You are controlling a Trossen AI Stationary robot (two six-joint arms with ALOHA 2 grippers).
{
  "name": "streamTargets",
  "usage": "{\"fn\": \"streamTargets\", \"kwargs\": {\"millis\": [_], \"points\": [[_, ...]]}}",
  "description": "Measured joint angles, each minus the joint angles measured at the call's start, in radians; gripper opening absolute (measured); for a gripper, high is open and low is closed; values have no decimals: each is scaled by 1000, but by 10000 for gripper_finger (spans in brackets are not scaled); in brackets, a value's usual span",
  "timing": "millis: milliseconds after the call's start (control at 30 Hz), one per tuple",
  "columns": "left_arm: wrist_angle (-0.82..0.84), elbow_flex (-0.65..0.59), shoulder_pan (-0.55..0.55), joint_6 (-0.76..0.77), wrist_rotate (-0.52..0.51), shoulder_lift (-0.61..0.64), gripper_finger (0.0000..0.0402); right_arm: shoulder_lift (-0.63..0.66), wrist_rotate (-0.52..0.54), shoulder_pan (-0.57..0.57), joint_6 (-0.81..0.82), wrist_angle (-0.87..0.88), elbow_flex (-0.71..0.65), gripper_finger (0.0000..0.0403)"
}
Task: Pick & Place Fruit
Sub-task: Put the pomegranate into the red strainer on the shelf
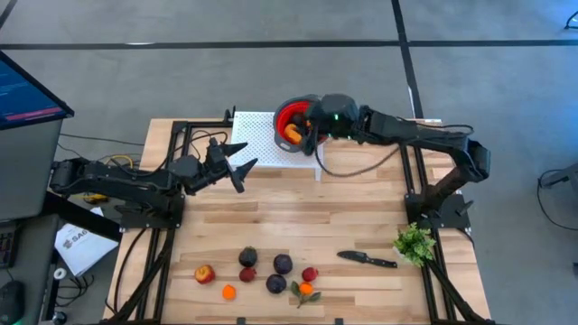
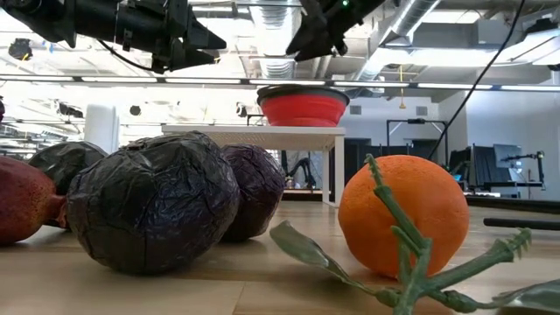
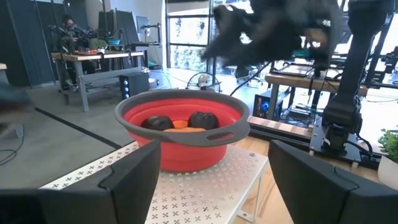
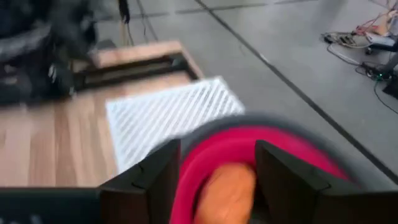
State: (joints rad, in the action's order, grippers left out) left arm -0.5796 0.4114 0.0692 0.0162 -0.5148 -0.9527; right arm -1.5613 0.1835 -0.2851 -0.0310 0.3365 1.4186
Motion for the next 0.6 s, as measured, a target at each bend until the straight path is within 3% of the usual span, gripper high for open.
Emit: {"fn": "streamTargets", "kwargs": {"millis": [133, 300, 500, 600], "points": [[3, 0, 0, 0, 0, 0, 290, 18, 77, 95, 7, -86, -144, 171], [5, 0, -11, 8, 1, 0, 290, 52, 82, 222, 31, -226, -278, 144], [20, 0, -39, 60, 60, 0, 290, 54, 71, 380, 50, -154, -294, 119], [24, 0, -59, 99, 105, 0, 290, 34, -9, 444, 50, -126, -293, 109]]}}
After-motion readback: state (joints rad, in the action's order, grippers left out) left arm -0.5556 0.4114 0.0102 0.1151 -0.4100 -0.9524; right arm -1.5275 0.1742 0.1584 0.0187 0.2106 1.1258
